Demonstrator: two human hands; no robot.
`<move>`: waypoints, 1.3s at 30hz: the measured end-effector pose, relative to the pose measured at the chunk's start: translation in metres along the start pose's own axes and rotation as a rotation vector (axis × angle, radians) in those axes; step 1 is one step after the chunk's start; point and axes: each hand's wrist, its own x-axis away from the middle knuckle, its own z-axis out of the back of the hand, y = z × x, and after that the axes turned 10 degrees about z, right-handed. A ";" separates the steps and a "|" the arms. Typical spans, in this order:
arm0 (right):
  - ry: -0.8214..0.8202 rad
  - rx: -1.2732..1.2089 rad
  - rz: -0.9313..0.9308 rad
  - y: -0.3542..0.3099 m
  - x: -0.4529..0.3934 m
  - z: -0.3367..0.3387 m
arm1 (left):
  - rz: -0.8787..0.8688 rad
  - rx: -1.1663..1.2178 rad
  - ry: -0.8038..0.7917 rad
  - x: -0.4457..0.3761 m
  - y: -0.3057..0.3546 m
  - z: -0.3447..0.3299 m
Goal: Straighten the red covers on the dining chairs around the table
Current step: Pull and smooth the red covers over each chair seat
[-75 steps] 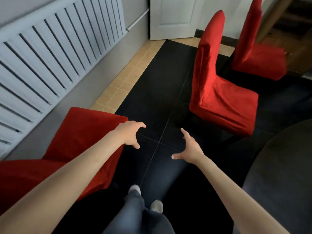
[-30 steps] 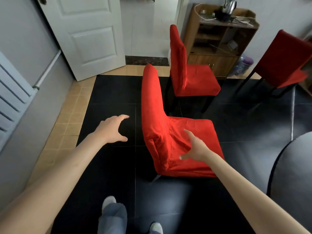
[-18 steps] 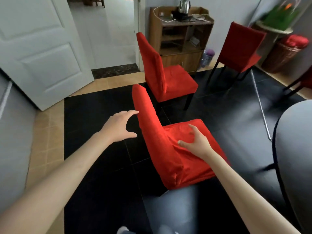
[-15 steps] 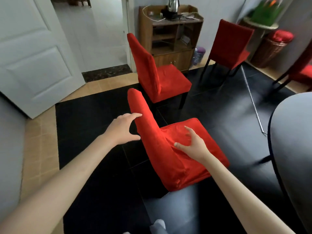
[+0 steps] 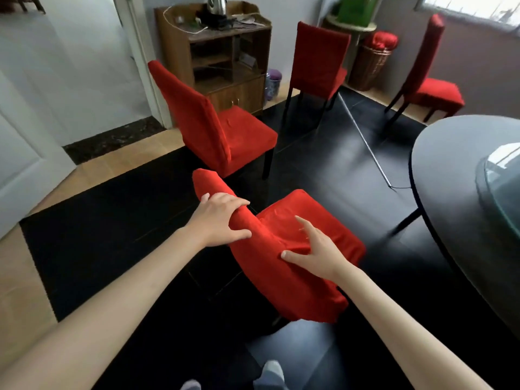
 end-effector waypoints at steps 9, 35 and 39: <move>0.114 0.091 -0.258 -0.038 0.014 -0.031 | -0.184 -0.045 -0.080 -0.012 -0.016 -0.002; 0.299 0.579 -0.656 -0.074 0.011 -0.067 | -0.383 -0.153 -0.043 -0.071 -0.026 -0.026; 0.329 0.597 -0.723 -0.082 0.008 -0.070 | -0.471 -0.219 -0.039 -0.077 -0.031 -0.024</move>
